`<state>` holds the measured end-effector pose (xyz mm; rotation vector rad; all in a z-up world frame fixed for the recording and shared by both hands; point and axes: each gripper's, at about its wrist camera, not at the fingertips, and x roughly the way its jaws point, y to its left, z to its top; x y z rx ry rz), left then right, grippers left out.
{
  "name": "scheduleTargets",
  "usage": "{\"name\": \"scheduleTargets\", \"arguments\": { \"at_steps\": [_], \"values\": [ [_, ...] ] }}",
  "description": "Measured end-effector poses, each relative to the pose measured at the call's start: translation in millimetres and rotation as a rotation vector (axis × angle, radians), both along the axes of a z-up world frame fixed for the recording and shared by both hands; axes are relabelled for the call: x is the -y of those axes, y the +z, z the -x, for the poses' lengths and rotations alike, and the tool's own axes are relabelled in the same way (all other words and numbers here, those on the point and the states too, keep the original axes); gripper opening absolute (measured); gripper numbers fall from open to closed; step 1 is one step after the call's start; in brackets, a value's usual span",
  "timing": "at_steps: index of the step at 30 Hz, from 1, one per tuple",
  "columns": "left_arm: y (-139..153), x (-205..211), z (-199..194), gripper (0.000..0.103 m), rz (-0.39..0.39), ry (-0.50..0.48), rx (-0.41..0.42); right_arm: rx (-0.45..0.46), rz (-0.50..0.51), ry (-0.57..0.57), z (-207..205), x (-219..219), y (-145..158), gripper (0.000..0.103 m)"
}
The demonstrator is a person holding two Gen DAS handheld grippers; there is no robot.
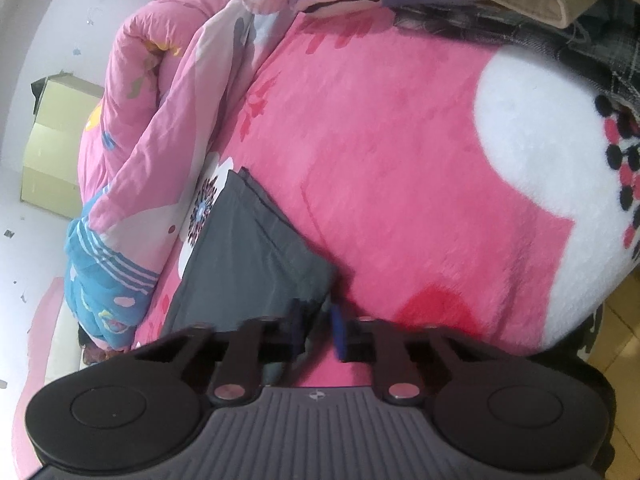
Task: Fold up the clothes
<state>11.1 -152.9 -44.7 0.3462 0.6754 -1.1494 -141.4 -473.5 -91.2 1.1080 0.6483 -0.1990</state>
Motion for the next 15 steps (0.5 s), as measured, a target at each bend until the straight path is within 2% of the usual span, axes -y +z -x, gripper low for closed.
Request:
{"name": "scheduleTargets", "arguments": {
  "at_steps": [6, 10, 12, 14, 15],
  "values": [
    [0, -1, -1, 0.016, 0.002, -0.001, -0.001, 0.001, -0.02, -0.04, 1, 4, -6, 0.003],
    [-1, -2, 1, 0.017, 0.004, 0.003, 0.0, 0.018, -0.114, -0.056, 4, 9, -14, 0.006],
    [-1, -1, 1, 0.017, 0.003, 0.003, 0.003, 0.036, -0.138, -0.053, 5, 10, -14, 0.015],
    [-1, -1, 2, 0.017, 0.003, 0.003, 0.006, 0.053, -0.159, -0.048, 6, 10, -14, 0.037],
    [-1, -1, 2, 0.017, 0.003, 0.004, 0.008, 0.055, -0.149, -0.039, 5, 9, -12, 0.038]
  ]
}}
